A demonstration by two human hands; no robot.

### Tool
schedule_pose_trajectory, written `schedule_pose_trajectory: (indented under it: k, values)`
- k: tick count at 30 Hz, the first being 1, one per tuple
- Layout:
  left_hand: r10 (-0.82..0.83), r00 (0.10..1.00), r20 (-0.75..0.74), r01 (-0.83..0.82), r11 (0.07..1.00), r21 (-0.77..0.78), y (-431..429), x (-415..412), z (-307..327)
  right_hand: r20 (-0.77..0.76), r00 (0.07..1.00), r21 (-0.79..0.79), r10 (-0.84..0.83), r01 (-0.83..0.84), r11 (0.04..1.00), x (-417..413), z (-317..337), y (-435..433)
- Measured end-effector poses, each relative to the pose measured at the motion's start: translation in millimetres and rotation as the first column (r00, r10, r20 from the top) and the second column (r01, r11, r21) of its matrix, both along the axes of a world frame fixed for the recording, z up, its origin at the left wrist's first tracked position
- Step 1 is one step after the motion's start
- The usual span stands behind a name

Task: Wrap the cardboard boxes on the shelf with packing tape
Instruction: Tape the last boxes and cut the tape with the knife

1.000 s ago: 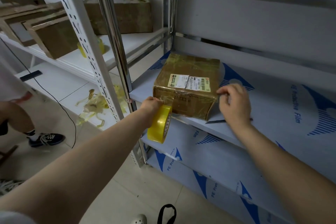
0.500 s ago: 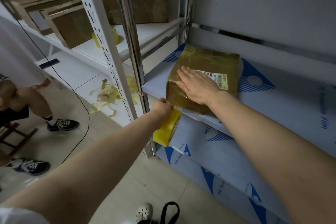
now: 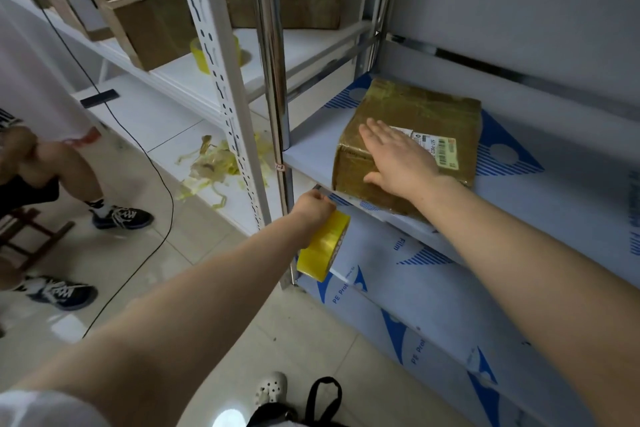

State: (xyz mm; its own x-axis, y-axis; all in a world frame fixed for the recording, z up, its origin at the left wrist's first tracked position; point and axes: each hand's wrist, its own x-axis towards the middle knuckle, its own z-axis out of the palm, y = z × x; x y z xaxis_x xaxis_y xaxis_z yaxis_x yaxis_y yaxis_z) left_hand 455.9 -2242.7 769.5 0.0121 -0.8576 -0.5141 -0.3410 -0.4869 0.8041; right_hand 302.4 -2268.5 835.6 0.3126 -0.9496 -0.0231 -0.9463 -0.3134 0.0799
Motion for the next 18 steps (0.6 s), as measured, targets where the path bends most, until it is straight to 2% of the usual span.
schedule_pose_trajectory:
  k: [5, 10, 15, 18]
  values:
    - [-0.007, 1.0, -0.025, 0.006, 1.0, -0.016, 1, 1, 3, -0.031, 0.999, 0.01, -0.019, 0.019, 1.0, 0, 1, 3]
    - [-0.025, 0.999, -0.043, 0.024, 0.999, -0.03, 2, 5, 6, -0.055, 0.996, -0.11, -0.065, 0.059, 0.992, 7, -5, 4]
    - [-0.026, 0.998, -0.062, 0.024, 0.999, -0.034, 5, 9, 7, -0.003, 0.999, 0.005, -0.035, 0.035, 0.999, 2, 1, 3]
    - [-0.022, 0.995, -0.094, 0.019, 0.999, -0.036, 7, 13, 7, -0.024, 0.999, 0.004, -0.027, 0.027, 1.0, -1, 0, 4]
